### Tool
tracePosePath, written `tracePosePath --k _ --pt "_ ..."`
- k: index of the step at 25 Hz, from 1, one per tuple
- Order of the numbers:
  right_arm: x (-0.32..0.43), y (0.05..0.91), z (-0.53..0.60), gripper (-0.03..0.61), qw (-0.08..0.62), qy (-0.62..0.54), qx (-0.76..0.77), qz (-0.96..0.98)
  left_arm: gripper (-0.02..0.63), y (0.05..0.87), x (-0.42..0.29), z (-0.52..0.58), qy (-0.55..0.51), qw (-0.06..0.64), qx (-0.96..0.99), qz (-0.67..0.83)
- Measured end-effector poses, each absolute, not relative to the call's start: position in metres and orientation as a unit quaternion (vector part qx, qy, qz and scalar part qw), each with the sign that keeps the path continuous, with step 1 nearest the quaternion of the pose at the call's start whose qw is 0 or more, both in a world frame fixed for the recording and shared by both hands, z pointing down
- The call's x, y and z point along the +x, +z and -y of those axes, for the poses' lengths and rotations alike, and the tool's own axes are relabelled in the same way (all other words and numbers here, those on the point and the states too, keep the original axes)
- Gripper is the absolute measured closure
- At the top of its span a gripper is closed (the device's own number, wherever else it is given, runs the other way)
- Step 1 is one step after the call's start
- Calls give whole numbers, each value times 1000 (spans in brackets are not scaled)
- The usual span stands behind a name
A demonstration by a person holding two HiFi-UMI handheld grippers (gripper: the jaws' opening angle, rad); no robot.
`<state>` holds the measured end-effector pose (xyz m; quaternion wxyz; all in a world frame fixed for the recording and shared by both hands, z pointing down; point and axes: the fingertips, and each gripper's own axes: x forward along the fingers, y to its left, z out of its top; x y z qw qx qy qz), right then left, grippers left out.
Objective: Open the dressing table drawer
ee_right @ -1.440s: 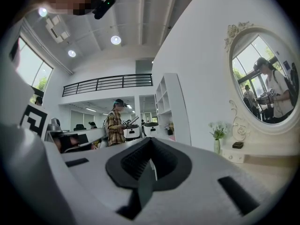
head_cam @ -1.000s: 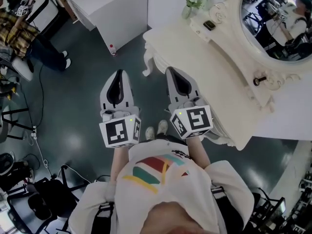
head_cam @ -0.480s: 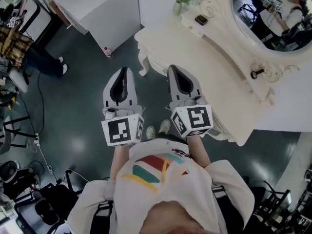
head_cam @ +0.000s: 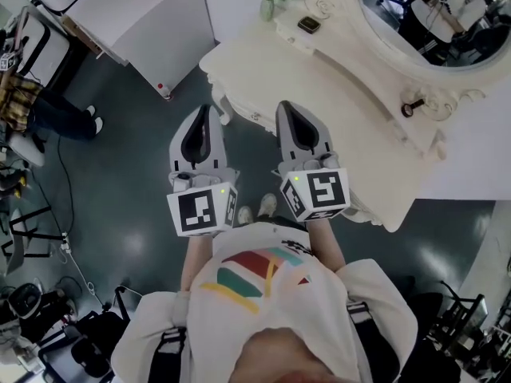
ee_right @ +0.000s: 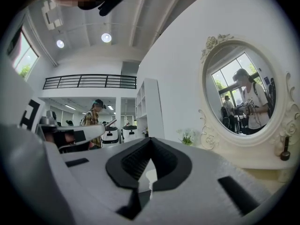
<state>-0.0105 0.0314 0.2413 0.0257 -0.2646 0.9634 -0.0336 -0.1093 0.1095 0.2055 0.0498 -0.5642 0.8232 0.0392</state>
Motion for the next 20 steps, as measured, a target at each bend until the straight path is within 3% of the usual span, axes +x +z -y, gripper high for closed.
tracePosePath --k 20 --pt "39 253 61 578 19 -31 -372 -928 604 220 -72 19 46 28 -661 -748"
